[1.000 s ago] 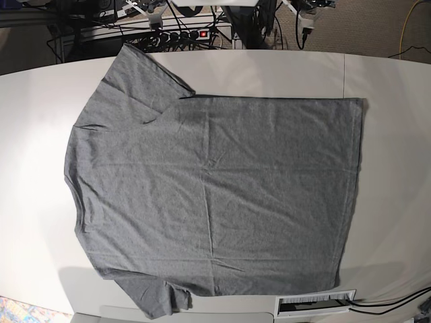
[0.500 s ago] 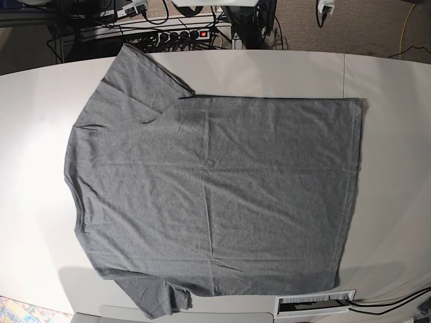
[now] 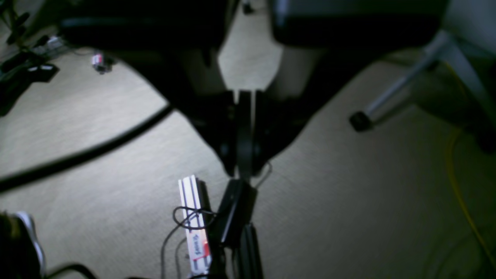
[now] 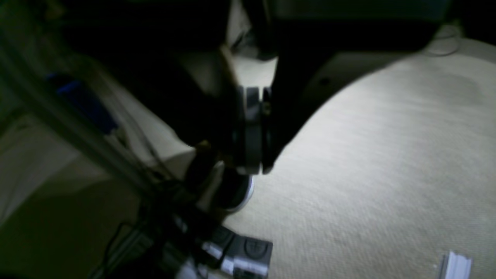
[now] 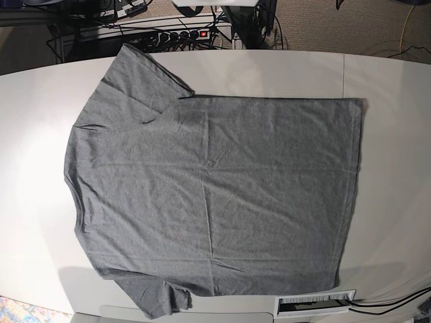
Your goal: Fold the T-shirt properly
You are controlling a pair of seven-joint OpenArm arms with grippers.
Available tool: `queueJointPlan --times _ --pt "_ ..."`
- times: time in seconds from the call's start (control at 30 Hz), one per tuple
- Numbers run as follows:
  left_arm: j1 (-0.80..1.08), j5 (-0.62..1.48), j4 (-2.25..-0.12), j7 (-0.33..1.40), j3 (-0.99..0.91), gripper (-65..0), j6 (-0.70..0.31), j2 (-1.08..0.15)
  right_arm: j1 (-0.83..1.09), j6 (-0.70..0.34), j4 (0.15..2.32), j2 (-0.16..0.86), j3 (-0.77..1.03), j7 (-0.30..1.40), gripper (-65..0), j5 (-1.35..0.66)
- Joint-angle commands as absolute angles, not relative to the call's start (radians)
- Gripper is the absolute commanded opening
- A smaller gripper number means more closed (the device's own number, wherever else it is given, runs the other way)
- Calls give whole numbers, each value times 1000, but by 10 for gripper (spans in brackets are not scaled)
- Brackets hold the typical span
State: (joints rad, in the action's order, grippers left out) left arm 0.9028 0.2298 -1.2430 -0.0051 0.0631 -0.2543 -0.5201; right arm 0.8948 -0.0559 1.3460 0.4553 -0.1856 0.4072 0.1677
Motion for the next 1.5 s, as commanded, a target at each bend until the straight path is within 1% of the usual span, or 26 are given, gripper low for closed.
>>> queueJointPlan --times 0.0,0.1,0.27,0.47,0.53,0.63,0.73,0.87,0.97,1.1,1.3,1.37,1.47 --pt "952 206 -1287 -21 61 -650 -259 -540 934 -54 1388 482 -182 406 -650 183" --pt "1031 101 -1406 -20 60 -650 -245 -567 995 -51 1486 515 -181 411 -650 233" --pt "1159 -6 -1586 -20 60 -650 -137 -618 1063 -34 1612 549 -181 457 -650 312" --pt "1292 -194 -1758 -12 60 -650 -1 -684 1113 53 1708 563 -182 502 -650 420" --pt "1309 -255 -1805 10 60 -650 56 -693 1135 79 1745 590 -181 506 -650 440" --pt "1309 -342 -1870 57 60 -650 122 -701 1172 144 1808 637 -181 535 -650 510" --pt "1309 -421 -1927 70 60 -650 180 -701 1213 208 1875 680 -181 567 -650 579" --pt "1309 -488 -2014 125 60 -650 203 -701 1270 264 1976 698 -182 596 -650 655" --pt "1309 -531 -2091 163 60 -650 203 -701 1299 274 2045 698 -182 600 -650 689" --pt "1309 -601 -2170 169 60 -650 203 -701 1302 274 2098 698 -182 615 -650 743" --pt "1304 -717 -2213 202 60 -650 241 -730 1293 276 2141 695 -182 634 -650 886" --pt "1269 -741 -2214 230 60 -650 252 -744 1293 303 2150 695 -182 637 -650 930" --pt "1230 -748 -2214 226 60 -650 253 -759 1293 335 2154 695 -182 636 -650 1007"
